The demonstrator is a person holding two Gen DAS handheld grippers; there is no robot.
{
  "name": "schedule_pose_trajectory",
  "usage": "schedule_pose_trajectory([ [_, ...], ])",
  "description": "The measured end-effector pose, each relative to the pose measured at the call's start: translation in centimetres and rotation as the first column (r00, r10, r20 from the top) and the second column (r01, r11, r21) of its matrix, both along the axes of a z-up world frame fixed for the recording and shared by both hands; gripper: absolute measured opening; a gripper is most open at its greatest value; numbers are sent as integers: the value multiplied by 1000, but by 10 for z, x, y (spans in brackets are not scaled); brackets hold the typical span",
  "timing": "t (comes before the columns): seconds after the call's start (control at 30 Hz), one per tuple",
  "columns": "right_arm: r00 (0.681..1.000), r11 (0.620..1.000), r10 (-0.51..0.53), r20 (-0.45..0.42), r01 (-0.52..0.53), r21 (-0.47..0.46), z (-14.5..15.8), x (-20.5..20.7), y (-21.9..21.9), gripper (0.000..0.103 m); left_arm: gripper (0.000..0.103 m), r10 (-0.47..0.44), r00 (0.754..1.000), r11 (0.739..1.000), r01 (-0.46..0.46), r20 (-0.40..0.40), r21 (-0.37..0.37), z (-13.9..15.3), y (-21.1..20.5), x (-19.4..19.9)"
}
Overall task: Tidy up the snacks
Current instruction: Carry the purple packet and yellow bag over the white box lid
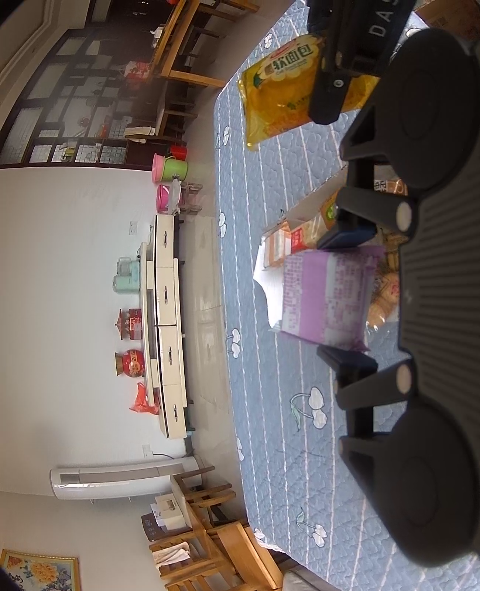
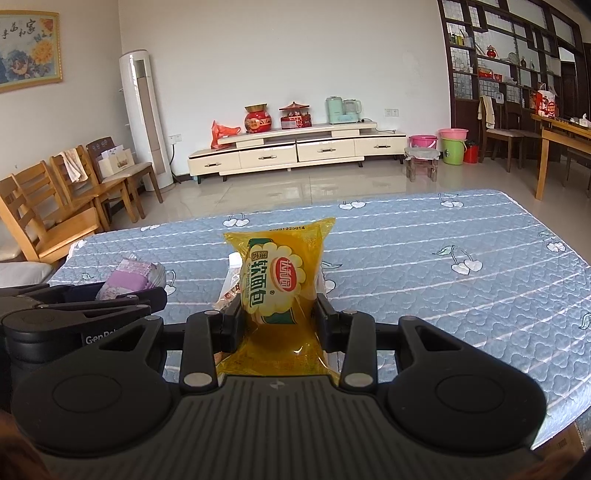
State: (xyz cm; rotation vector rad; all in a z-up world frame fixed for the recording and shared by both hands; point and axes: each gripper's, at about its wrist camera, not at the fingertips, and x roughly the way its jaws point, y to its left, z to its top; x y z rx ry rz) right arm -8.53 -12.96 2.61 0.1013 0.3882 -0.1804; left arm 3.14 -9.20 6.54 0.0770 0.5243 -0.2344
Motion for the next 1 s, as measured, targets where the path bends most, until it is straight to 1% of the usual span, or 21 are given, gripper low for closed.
schedule_pose_trajectory([
  [0.5,1000,1000,4,-25,-4,21,-3,11,-3,46,54,-12,1000,1000,12,-16,-2,-7,-7,11],
  [1.0,998,999,22,-55,-20,36,-2,46,-14,47,54,-23,999,1000,23,-44,-1,-18,-17,36],
])
